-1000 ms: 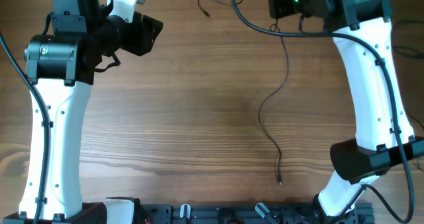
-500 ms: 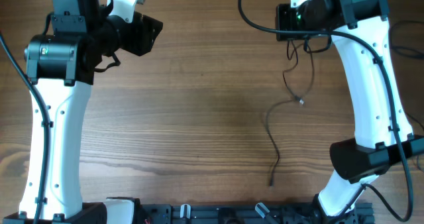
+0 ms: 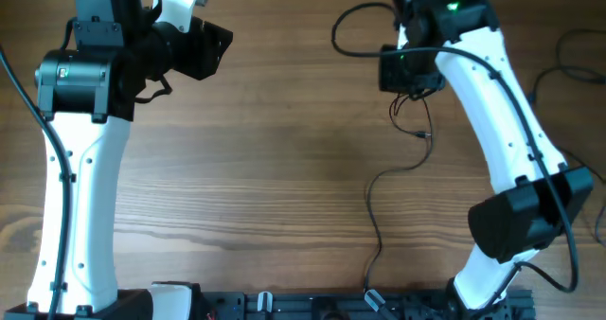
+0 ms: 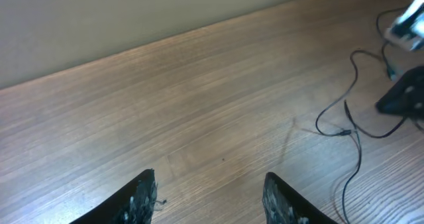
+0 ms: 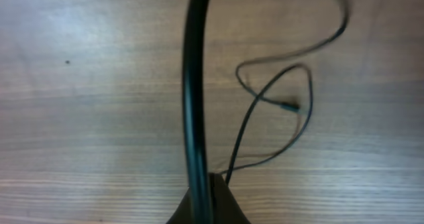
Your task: Untangle cables
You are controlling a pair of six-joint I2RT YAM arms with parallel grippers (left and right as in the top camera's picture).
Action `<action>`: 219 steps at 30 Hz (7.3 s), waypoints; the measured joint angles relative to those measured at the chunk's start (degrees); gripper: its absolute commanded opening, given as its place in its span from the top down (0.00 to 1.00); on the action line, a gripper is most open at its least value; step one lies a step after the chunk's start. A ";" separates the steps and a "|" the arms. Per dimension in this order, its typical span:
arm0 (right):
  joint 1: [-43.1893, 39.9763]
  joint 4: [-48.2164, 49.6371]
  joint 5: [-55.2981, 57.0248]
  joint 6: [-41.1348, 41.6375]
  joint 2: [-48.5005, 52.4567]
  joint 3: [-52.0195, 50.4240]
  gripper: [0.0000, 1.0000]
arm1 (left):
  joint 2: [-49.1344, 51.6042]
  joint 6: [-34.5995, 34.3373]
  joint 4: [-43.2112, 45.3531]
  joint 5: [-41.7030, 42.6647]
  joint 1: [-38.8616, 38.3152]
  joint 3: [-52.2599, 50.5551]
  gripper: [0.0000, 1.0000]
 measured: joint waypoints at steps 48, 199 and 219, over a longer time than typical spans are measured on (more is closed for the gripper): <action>-0.15 50.82 6.05 -7.78 0.02 -27.21 0.96 | 0.00 0.00 -0.17 0.00 0.00 0.00 0.48; 21.92 21.99 11.47 52.35 14.23 -12.26 0.33 | 0.00 0.00 -1.27 -2.19 0.00 0.00 0.47; 21.92 24.41 10.21 53.64 17.81 -12.61 0.34 | 0.00 0.00 -1.68 -2.19 0.00 0.00 0.47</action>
